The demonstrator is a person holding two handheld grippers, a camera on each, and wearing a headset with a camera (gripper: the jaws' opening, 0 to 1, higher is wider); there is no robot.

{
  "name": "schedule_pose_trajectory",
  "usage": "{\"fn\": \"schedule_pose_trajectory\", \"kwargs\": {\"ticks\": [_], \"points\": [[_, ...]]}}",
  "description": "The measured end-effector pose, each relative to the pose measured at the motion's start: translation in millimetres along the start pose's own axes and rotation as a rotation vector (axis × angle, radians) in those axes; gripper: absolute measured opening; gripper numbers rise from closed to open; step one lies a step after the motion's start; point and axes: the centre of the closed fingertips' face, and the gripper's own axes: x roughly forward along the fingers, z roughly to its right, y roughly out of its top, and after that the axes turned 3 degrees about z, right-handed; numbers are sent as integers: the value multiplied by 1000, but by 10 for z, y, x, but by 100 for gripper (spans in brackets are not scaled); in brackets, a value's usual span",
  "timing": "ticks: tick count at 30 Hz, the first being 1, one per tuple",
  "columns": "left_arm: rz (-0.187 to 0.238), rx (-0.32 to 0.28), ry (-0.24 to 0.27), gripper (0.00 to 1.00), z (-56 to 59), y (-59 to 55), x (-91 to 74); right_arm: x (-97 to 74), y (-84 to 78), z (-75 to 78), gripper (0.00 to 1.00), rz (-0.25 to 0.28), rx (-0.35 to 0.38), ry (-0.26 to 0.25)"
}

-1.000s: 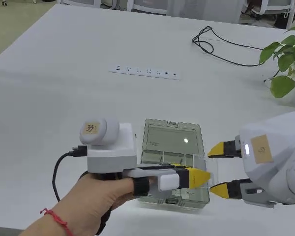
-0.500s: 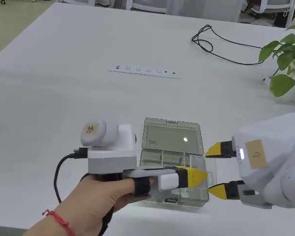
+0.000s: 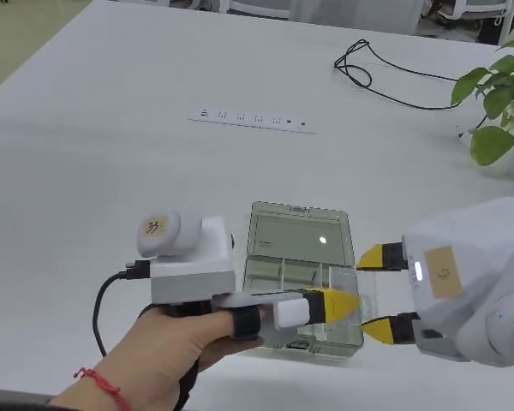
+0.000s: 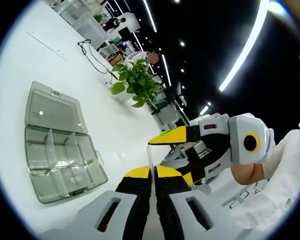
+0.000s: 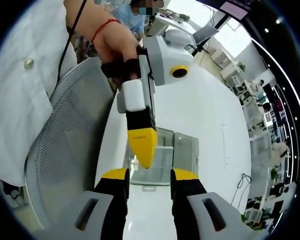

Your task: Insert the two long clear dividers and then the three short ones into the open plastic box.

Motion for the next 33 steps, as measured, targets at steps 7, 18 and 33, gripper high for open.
{"fn": "schedule_pose_trajectory", "kwargs": {"ticks": [7,18,33], "points": [[-7,63,16,0,-29,6,-23,-47,73,49,36,47,41,-1],[-111,493,-59,0,90,-112,-115,-226,186,98,25,234,276,151],[-150,752,-230,0,416,-183,-240,-329,346,-226,10,307,308,431]]}}
